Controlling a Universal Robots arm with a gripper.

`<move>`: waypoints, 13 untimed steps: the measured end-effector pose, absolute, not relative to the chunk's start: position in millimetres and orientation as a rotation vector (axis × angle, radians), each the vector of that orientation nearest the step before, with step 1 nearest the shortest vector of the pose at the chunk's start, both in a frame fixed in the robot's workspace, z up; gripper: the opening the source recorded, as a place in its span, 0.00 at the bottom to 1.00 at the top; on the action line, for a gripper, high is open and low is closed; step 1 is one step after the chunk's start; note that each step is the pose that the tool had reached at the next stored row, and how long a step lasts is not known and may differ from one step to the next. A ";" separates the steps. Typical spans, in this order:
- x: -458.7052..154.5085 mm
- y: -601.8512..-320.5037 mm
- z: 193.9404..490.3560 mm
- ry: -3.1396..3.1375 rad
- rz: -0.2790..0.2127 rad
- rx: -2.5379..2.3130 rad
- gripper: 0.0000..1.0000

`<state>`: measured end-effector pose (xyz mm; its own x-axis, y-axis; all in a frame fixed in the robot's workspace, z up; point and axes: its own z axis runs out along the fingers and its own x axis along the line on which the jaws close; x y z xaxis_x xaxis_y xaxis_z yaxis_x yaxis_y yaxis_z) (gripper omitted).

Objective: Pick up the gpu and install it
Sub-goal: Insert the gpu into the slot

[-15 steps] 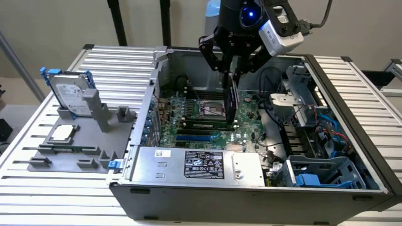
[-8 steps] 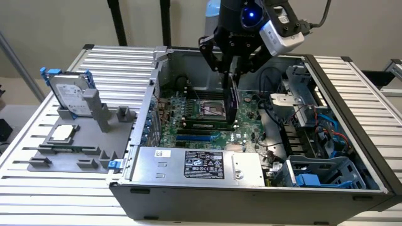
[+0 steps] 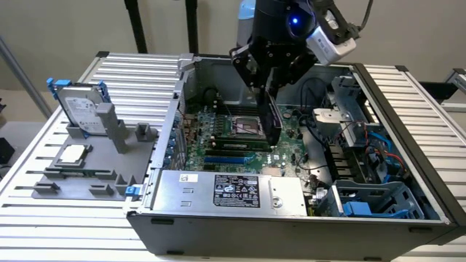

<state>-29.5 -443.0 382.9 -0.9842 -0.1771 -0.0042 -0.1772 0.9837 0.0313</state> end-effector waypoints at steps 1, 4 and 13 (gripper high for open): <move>-29.5 -443.0 382.2 3.125 0.050 -0.307 0.00; -29.5 -443.0 380.0 3.116 0.049 -0.394 0.00; -29.5 -443.0 372.8 3.077 0.049 -0.645 0.00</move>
